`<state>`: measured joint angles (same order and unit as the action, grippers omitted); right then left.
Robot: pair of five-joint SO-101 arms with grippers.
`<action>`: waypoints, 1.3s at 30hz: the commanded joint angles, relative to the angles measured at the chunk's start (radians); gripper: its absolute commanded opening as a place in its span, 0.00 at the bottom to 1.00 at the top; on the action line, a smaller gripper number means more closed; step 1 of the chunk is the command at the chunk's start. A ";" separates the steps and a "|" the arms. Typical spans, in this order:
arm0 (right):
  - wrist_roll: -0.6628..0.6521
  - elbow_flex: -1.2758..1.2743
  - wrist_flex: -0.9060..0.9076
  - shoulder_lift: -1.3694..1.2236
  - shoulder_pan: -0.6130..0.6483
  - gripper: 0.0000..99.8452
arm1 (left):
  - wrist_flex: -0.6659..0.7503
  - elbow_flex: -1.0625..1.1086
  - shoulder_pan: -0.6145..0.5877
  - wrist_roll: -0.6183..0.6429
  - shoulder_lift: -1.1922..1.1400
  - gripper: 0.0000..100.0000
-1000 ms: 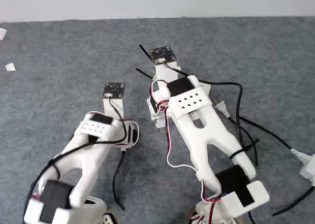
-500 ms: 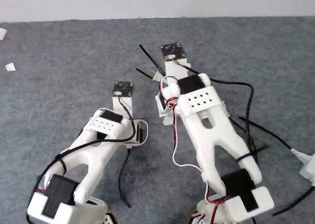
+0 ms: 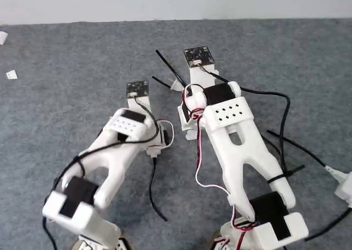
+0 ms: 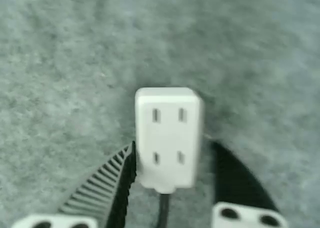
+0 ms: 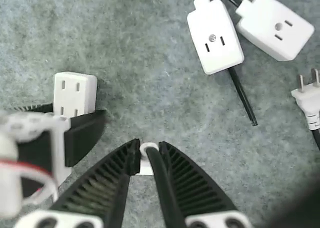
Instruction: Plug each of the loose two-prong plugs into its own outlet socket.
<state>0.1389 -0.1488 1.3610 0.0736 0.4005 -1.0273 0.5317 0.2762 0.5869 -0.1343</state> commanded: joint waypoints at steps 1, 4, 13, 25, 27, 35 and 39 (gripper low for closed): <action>-0.009 0.058 0.007 0.051 -0.012 0.01 | -0.089 -0.140 -0.009 0.014 -0.104 0.28; -0.009 0.058 0.007 0.050 -0.012 0.01 | -0.101 -0.165 -0.014 -0.026 -0.126 0.28; 0.012 0.057 -0.002 0.048 -0.010 0.01 | -0.058 -0.044 -0.020 -0.098 0.075 0.28; 0.123 -0.144 -0.288 0.047 0.148 0.01 | 0.149 0.311 -0.278 -0.377 0.393 0.28; 0.123 -0.176 -0.355 0.047 0.162 0.01 | 0.164 0.329 -0.318 -0.396 0.446 0.28; 0.203 -0.261 -0.561 0.045 0.165 0.01 | 0.324 0.522 -0.404 -0.400 0.678 0.28; 0.209 -0.285 -0.645 0.045 0.182 0.01 | 0.370 0.567 -0.486 -0.402 0.686 0.28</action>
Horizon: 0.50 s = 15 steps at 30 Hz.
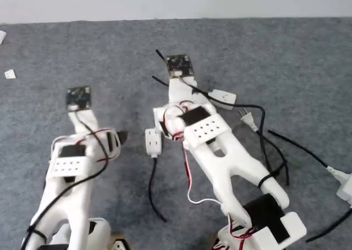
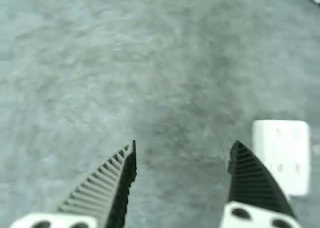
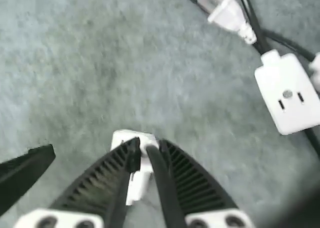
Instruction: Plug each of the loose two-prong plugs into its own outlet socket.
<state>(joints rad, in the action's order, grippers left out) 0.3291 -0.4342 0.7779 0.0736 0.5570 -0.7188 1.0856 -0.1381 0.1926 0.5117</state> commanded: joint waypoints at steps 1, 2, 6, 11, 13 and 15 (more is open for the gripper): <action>0.018 -0.008 -0.082 0.045 0.035 0.01 | 0.071 0.018 -0.083 -0.020 0.040 0.28; 0.018 -0.017 -0.104 0.045 0.042 0.01 | 0.075 0.018 -0.087 -0.038 0.040 0.28; 0.012 -0.031 -0.162 0.015 0.064 0.01 | 0.078 0.019 -0.086 -0.055 0.040 0.28; -0.009 0.012 -0.162 -0.071 0.062 0.01 | 0.078 0.019 -0.086 -0.058 0.040 0.28; -0.009 0.012 -0.160 -0.077 0.064 0.01 | 0.078 0.019 -0.086 -0.058 0.040 0.28; -0.009 0.012 -0.160 -0.077 0.064 0.01 | 0.078 0.019 -0.086 -0.061 0.040 0.28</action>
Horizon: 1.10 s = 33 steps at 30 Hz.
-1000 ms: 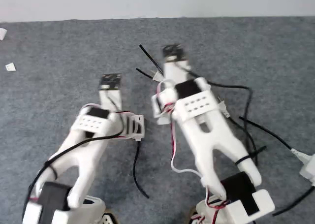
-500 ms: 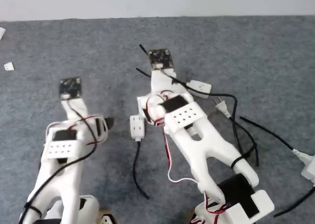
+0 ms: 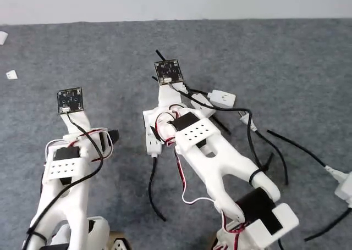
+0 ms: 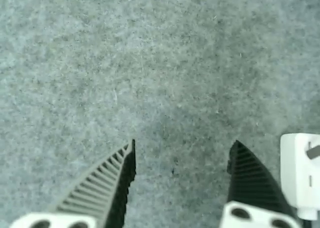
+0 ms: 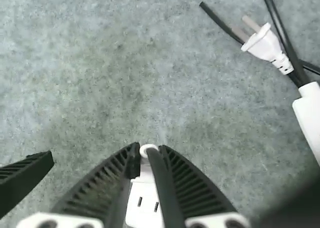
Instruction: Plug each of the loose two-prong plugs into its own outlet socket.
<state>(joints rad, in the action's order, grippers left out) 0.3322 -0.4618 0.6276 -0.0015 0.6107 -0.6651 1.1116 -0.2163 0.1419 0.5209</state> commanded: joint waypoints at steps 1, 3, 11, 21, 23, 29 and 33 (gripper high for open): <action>-0.012 0.040 -0.010 -0.001 0.008 0.01 | 0.026 -0.007 -0.008 -0.011 0.031 0.28; -0.012 0.035 -0.010 0.010 0.008 0.01 | 0.026 -0.007 -0.008 -0.011 0.031 0.28; -0.048 0.023 -0.018 0.019 0.007 0.01 | 0.075 0.018 -0.006 -0.011 0.031 0.28; -0.049 0.023 -0.018 0.022 0.004 0.01 | 0.072 0.018 -0.006 -0.011 0.031 0.28; -0.049 0.025 -0.018 0.024 -0.004 0.01 | 0.072 0.018 -0.006 -0.011 0.031 0.28; -0.064 0.026 -0.019 0.024 -0.021 0.01 | 0.072 0.018 -0.006 -0.011 0.031 0.28; -0.066 0.026 -0.019 0.024 -0.022 0.01 | 0.072 0.018 -0.006 -0.011 0.031 0.28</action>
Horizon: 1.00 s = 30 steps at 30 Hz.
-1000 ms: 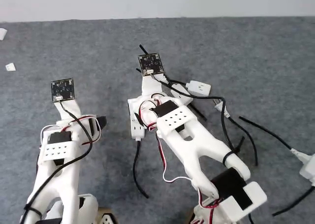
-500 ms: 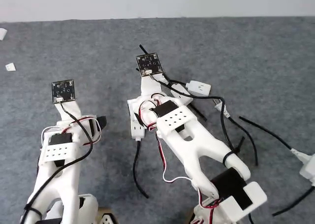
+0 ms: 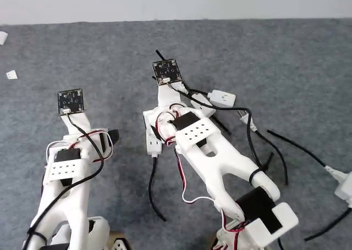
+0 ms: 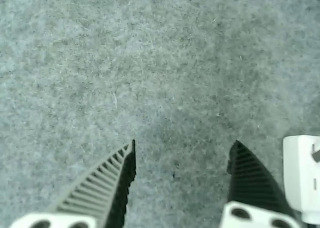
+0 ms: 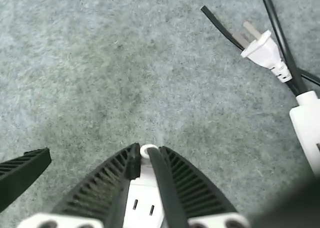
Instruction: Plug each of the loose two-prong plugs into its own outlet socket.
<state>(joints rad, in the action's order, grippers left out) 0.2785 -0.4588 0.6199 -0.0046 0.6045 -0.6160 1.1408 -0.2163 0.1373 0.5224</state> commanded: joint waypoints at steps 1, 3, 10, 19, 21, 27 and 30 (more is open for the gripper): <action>-0.012 0.023 -0.012 0.027 -0.018 0.01 | 0.023 -0.012 -0.006 -0.006 0.029 0.28; -0.012 0.023 -0.012 0.027 -0.018 0.01 | 0.023 -0.012 -0.006 -0.006 0.029 0.28; -0.014 0.035 -0.013 0.021 -0.019 0.01 | 0.023 -0.012 -0.008 -0.006 0.029 0.28; -0.040 0.037 -0.013 0.019 -0.021 0.01 | 0.021 -0.012 -0.009 -0.006 0.029 0.28; -0.040 0.037 -0.013 0.019 -0.021 0.01 | 0.021 -0.012 -0.009 -0.006 0.029 0.28; -0.041 0.037 -0.013 0.019 -0.022 0.01 | 0.021 -0.012 -0.009 -0.006 0.029 0.28; -0.041 0.037 -0.013 0.019 -0.022 0.01 | 0.021 -0.012 -0.009 -0.006 0.029 0.28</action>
<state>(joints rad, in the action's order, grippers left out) 0.2493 -0.4588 0.6183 -0.0046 0.5999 -0.6160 1.1408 -0.2194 0.1373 0.5224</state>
